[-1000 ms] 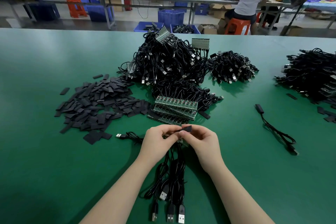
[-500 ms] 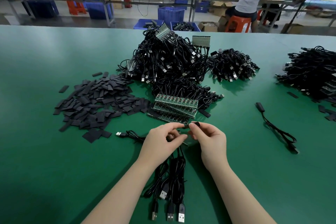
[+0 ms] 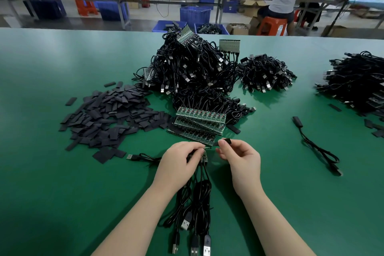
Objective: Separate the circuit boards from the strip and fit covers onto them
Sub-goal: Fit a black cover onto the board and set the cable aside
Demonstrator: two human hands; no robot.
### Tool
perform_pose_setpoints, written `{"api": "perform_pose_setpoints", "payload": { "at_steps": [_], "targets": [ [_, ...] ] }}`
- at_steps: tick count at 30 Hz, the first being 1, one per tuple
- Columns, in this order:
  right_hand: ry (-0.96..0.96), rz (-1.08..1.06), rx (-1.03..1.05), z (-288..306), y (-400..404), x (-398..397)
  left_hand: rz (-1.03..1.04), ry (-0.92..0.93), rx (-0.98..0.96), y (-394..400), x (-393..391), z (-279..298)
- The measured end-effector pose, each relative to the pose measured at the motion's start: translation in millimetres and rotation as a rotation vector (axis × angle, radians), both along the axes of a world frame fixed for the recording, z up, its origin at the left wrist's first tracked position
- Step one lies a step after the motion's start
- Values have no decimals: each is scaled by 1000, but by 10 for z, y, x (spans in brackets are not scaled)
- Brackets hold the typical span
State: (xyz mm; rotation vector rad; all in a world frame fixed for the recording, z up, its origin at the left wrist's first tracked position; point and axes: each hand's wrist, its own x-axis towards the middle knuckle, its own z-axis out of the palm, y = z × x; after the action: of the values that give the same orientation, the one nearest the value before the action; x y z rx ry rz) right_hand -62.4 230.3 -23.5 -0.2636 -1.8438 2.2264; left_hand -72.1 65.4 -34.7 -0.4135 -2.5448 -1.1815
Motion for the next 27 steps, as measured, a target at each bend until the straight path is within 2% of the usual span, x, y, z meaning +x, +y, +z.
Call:
{"api": "perform_pose_setpoints", "payload": {
  "at_steps": [5,8,17,27],
  "targets": [
    [21,37,5,-5,-22,10,15,42,111,18,5,5],
    [28,33,-3,-6,-24,2,-19,45,104,12,-5,-4],
    [53,62,9,11,-37,8,-19,-24,199,20,-2,-12],
    [50,103,15,36,-24,17,-27,-113,130,35,17,-24]
  ]
}}
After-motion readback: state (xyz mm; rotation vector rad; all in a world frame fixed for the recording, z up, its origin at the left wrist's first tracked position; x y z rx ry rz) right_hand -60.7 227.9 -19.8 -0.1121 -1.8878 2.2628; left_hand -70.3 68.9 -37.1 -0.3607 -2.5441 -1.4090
